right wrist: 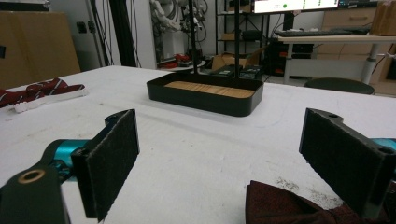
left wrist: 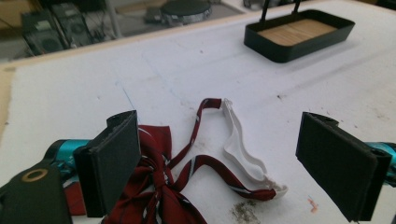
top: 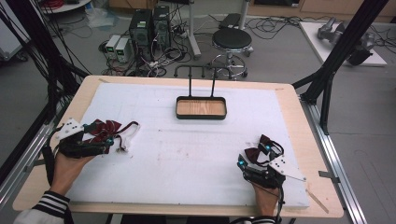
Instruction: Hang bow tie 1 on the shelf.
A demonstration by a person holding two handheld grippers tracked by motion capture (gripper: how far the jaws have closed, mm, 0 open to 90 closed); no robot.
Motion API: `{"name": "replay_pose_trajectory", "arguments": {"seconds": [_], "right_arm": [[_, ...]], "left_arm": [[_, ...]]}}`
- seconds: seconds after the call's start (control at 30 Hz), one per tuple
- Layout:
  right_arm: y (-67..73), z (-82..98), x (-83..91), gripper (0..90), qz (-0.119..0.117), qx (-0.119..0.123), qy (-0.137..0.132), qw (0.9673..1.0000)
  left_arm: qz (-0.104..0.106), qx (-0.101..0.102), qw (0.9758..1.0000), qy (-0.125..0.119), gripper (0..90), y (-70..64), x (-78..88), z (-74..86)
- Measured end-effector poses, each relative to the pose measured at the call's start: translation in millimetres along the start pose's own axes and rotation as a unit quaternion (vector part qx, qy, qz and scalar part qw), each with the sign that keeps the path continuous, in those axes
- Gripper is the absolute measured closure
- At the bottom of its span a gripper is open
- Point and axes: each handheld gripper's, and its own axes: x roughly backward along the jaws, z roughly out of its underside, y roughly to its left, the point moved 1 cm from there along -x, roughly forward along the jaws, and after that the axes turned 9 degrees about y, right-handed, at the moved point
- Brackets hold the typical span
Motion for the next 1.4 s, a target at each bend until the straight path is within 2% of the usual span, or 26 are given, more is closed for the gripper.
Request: {"name": "replay_pose_trajectory", "arguments": {"seconds": [0.03, 0.13, 0.17, 0.2, 0.23, 0.37, 0.4, 0.43, 0.47, 0.53, 0.63, 0.7, 0.73, 0.77, 0.8, 0.87, 0.9, 0.93, 1.0, 1.03, 1.07, 1.17, 1.27, 1.33, 1.37, 1.4], "right_arm": [[0.0, 0.0, 0.0, 11.2, 0.0, 0.0, 0.0, 1.0], [-0.1, 0.0, 0.0, 11.2, 0.0, 0.0, 0.0, 1.0], [-0.2, -0.1, 0.1, 11.2, 0.0, 0.0, 0.0, 1.0], [-0.2, 0.0, 0.0, 11.2, 0.001, 0.0, 0.0, 1.0], [0.1, 0.0, 0.0, 11.2, 0.0, 0.0, 0.0, 1.0], [0.1, 0.1, 0.3, 11.2, -0.001, 0.0, 0.0, 1.0], [-0.2, 0.0, 0.1, 11.2, 0.0, 0.001, -0.001, 1.0], [-0.2, 0.1, 0.1, 11.2, 0.0, 0.0, 0.0, 1.0], [-0.3, 0.0, 0.2, 11.2, 0.0, 0.0, 0.0, 1.0], [0.0, 0.2, 0.3, 11.2, -0.001, -0.001, 0.0, 1.0], [0.1, 0.2, 0.5, 11.2, 0.0, -0.001, -0.001, 1.0], [0.1, 0.2, 0.5, 11.2, 0.001, -0.001, -0.001, 1.0], [0.1, 0.2, 0.6, 11.2, 0.0, -0.001, -0.001, 1.0], [0.0, 0.2, 0.5, 11.2, 0.0, -0.002, 0.0, 1.0], [-0.5, 0.1, 0.4, 11.2, 0.001, 0.0, -0.002, 1.0], [-0.6, 0.1, 0.3, 11.1, 0.001, -0.001, -0.003, 1.0], [-0.5, 0.1, 0.3, 11.2, 0.001, -0.002, -0.002, 1.0], [-0.5, 0.1, 0.3, 11.2, 0.001, -0.002, -0.003, 1.0], [-0.6, 0.1, 0.3, 11.2, 0.001, -0.002, -0.003, 1.0], [-0.7, 0.1, 0.4, 11.2, 0.001, -0.001, -0.003, 1.0], [-0.7, 0.1, 0.4, 11.2, 0.001, -0.002, -0.003, 1.0], [-0.5, 0.2, 0.6, 11.2, 0.0, -0.004, -0.002, 1.0], [-0.8, 0.2, 0.7, 11.2, 0.0, -0.005, -0.003, 1.0], [-0.9, 0.2, 0.6, 11.2, 0.001, -0.002, -0.004, 1.0], [-0.6, 0.3, 0.8, 11.2, -0.001, -0.004, -0.003, 1.0], [-0.8, 0.2, 0.8, 11.2, -0.001, -0.003, -0.004, 1.0]], "left_arm": [[0.0, 0.0, 1.0, 0.0, 14.6, 0.0, 0.0, 0.0], [-0.011, 0.002, 0.9994, 0.033, 14.9, 6.6, -2.7, -8.5], [-0.011, 0.002, 0.9994, 0.033, 15.0, 6.6, -2.7, -8.5], [-0.014, 0.008, 0.998, 0.061, 15.1, 10.7, -5.9, -10.9], [-0.014, 0.008, 0.998, 0.061, 15.1, 10.7, -5.9, -10.9], [-0.019, 0.019, 0.9943, 0.103, 17.2, 18.3, -11.8, -14.5], [-0.013, 0.022, 0.9933, 0.113, 19.0, 20.9, -13.0, -15.9], [-0.013, 0.025, 0.9913, 0.128, 19.8, 24.1, -15.9, -18.0], [-0.013, 0.025, 0.9913, 0.128, 19.8, 24.1, -15.9, -18.0], [-0.012, 0.034, 0.9885, 0.147, 21.1, 28.3, -20.5, -21.4], [-0.009, 0.045, 0.9868, 0.155, 24.1, 30.9, -22.8, -22.5], [-0.004, 0.051, 0.9842, 0.169, 25.7, 33.8, -26.9, -21.8], [0.007, 0.057, 0.9821, 0.18, 26.0, 36.3, -30.6, -20.9], [0.007, 0.057, 0.9821, 0.18, 26.4, 36.3, -30.6, -20.9], [0.01, 0.064, 0.9795, 0.191, 27.8, 38.3, -34.3, -21.3], [0.01, 0.066, 0.9764, 0.206, 29.3, 39.4, -37.6, -22.8], [0.009, 0.069, 0.9757, 0.208, 30.4, 39.2, -39.6, -23.4], [0.009, 0.069, 0.9757, 0.208, 31.2, 39.2, -39.6, -23.4], [0.012, 0.071, 0.973, 0.219, 33.1, 39.3, -43.2, -24.3], [0.014, 0.069, 0.9701, 0.233, 33.7, 38.2, -46.4, -25.2], [0.014, 0.069, 0.9701, 0.233, 33.8, 38.2, -46.4, -25.2], [0.018, 0.067, 0.9675, 0.243, 36.1, 36.0, -49.6, -26.7], [0.013, 0.064, 0.9629, 0.262, 37.0, 34.8, -53.9, -26.5], [0.01, 0.068, 0.9587, 0.276, 38.7, 35.9, -56.9, -26.5], [0.01, 0.068, 0.9587, 0.276, 39.0, 35.9, -56.9, -26.5], [0.007, 0.068, 0.9572, 0.281, 39.8, 36.1, -57.7, -26.5]]}}
